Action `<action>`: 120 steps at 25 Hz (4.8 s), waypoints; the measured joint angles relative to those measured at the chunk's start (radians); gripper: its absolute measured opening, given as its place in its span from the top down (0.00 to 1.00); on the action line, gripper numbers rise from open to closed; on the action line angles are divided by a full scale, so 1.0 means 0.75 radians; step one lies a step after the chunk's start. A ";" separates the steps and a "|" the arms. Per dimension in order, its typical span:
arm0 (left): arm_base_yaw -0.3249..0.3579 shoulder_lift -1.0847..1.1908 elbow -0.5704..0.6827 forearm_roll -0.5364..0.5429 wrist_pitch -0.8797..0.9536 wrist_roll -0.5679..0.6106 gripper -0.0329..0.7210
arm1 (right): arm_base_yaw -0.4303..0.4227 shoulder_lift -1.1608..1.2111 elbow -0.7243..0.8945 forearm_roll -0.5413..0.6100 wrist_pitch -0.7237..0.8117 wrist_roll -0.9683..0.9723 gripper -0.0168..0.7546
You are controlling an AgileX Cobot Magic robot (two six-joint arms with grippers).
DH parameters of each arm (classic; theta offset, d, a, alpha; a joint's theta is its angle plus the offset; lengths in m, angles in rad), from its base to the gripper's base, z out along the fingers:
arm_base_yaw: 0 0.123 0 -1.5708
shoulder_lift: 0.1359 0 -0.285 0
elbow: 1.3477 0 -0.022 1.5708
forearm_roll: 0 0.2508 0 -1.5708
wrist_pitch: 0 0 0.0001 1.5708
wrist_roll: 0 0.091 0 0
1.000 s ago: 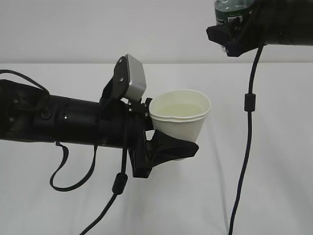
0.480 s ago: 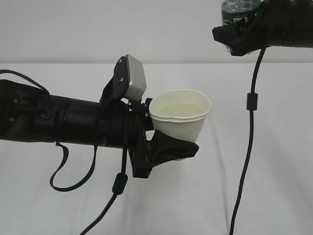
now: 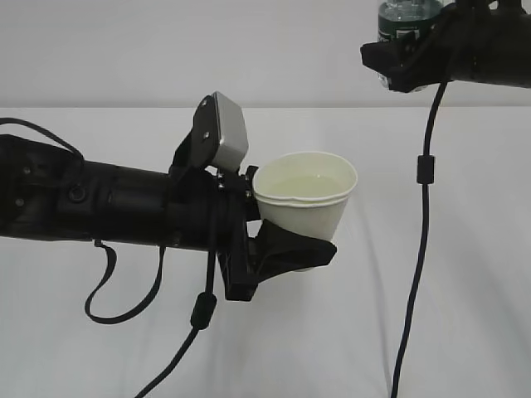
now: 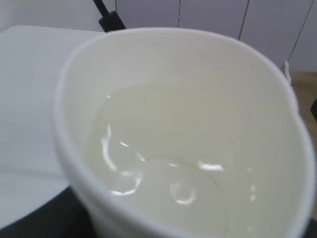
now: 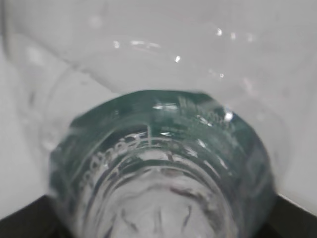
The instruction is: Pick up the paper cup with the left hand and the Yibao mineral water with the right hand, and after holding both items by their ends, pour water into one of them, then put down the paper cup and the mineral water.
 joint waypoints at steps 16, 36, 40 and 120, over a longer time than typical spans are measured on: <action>0.000 0.000 0.000 0.000 0.029 0.000 0.39 | -0.142 0.021 0.089 0.257 -0.103 -0.204 0.35; 0.000 0.000 0.000 0.000 0.035 0.000 0.39 | -0.147 0.108 0.188 0.664 -0.249 -0.502 0.36; 0.000 0.000 0.000 0.000 0.035 0.000 0.39 | -0.147 0.109 0.191 0.759 -0.249 -0.569 0.36; 0.000 0.000 0.000 0.000 0.040 0.004 0.39 | -0.147 0.802 0.186 1.046 -0.865 -0.825 0.36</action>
